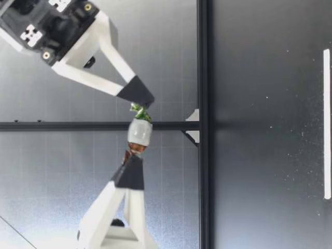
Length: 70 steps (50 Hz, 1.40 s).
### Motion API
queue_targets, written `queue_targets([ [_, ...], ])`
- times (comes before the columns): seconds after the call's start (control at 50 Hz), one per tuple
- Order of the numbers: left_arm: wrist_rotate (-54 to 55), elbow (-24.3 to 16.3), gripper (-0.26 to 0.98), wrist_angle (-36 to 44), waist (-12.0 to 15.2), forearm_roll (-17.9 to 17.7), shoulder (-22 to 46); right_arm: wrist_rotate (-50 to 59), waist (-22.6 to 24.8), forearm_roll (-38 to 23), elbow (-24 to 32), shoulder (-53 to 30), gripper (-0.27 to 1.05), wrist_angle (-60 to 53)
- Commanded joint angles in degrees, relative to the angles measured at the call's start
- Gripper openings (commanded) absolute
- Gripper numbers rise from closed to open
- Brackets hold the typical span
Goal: Pick up the candy and unwrap it.
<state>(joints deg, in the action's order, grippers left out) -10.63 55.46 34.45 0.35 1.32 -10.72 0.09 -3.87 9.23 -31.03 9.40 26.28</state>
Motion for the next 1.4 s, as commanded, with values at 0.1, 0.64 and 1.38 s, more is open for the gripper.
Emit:
queue_targets([
  [0.1,0.8,-0.4,-0.14,0.6,-0.1,-0.2,-1.8,0.1,0.3,0.0,-2.0,3.2,-0.2,-4.3],
  [0.64,1.0,-3.7,-0.14,1.1,-0.2,-1.8,1.1,-1.2,0.7,-0.4,-1.3,2.3,-0.2,-8.7],
  [1.38,4.0,-3.3,-0.14,0.5,-0.2,-3.3,1.1,0.4,1.8,-0.1,-5.0,4.3,-0.2,-15.5],
])
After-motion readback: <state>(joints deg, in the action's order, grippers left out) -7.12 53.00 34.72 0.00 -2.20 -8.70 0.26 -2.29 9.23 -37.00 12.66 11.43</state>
